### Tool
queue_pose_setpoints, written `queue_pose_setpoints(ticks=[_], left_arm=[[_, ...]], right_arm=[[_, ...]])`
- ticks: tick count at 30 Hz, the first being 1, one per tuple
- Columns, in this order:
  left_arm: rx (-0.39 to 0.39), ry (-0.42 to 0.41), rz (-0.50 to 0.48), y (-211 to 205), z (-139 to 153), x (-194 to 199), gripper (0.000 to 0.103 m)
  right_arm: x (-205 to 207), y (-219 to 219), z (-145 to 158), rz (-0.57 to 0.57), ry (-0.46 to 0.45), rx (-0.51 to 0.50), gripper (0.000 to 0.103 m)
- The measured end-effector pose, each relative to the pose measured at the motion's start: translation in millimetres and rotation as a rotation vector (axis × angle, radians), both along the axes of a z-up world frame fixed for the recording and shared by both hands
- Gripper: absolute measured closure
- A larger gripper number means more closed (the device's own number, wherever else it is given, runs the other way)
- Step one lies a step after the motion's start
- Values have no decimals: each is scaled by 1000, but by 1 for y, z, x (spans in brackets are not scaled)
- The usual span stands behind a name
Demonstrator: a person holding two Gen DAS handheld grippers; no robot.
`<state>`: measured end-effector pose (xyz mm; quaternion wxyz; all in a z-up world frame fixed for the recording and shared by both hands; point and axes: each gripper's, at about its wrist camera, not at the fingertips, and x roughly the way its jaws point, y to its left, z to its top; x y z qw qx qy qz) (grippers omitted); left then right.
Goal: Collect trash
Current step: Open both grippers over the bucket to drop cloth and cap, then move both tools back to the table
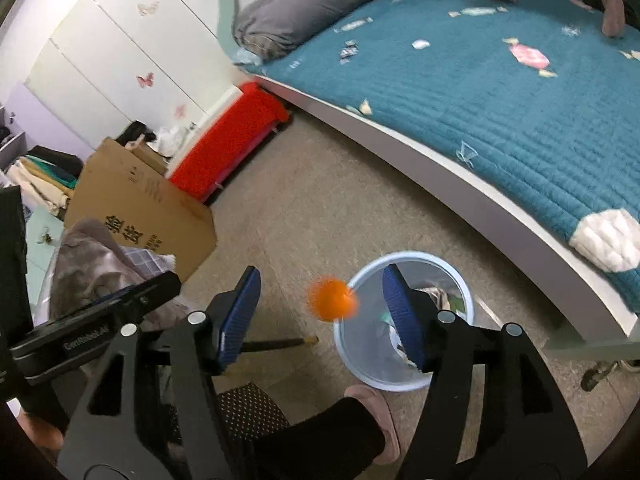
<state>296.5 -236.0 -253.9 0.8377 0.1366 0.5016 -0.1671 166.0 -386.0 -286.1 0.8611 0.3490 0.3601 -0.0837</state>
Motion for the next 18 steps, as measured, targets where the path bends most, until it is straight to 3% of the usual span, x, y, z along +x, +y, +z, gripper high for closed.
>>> queue_pose_setpoints(ticks=[9, 18], left_arm=[[-81, -19, 1, 14, 36, -21, 27], [-211, -148, 10, 72, 116, -57, 21]], right_arm=[[-16, 12, 31, 29, -25, 3, 40], [-21, 71, 114, 198, -153, -59, 39]])
